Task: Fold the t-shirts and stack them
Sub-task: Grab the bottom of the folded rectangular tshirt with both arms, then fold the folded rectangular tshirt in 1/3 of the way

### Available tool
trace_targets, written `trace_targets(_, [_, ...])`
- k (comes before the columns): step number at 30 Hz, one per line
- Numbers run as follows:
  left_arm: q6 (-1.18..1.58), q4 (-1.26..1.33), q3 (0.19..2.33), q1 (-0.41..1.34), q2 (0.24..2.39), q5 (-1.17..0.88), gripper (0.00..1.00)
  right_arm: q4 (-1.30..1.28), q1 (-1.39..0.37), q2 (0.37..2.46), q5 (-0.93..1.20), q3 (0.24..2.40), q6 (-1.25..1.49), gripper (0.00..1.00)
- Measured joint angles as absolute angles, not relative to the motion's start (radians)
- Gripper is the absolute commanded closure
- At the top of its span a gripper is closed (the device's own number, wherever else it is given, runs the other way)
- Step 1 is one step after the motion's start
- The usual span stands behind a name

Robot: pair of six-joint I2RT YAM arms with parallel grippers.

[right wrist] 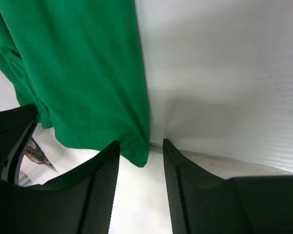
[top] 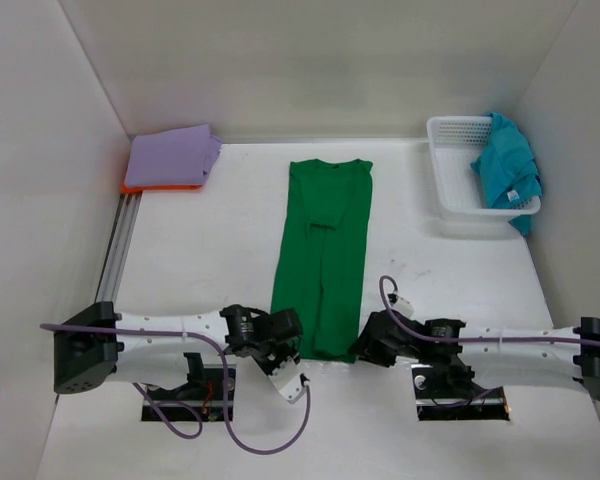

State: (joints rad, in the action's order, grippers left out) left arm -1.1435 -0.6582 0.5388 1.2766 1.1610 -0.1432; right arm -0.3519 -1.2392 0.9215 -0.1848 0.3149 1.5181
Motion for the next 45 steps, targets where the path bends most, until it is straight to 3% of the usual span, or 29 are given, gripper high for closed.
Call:
trace_targets(4, [-1.144,-0.614,0.528,1.267,1.161,-0.140,0.90,-0.321,-1.240,0.955,-0.165,0.315,1.523,0.69])
trace_targets(8, [-1.143,-0.594,0.525,1.247,1.161,-0.139,0.95,-0.294,-1.240,0.992,-0.150,0.315,1.522,0.98])
trace_targets(9, [-1.143,-0.593,0.525,1.240,1.161,-0.139,0.96,-0.287,-1.240,1.000,-0.147,0.315,1.521,1.00])
trace_targets(17, [-1.101,-0.657,0.625,1.061,1.150,-0.164,0.99,-0.359,-1.206,0.966,-0.145,0.389,1.486,1.00])
trace_targets(26, [-1.042,-0.689,0.954,0.741,1.291,-0.232,0.99,-0.445,-0.842,0.983,-0.105,0.649,1.196,1.00])
trace_targets(34, [-1.007,-0.643,1.216,0.560,1.606,-0.256,0.98,-0.412,-0.526,1.241,0.027,0.834,0.926,1.00])
trace_targets(45, [-0.975,-0.564,1.462,0.484,1.890,-0.238,0.95,-0.357,-0.406,1.602,0.129,1.074,0.754,1.00])
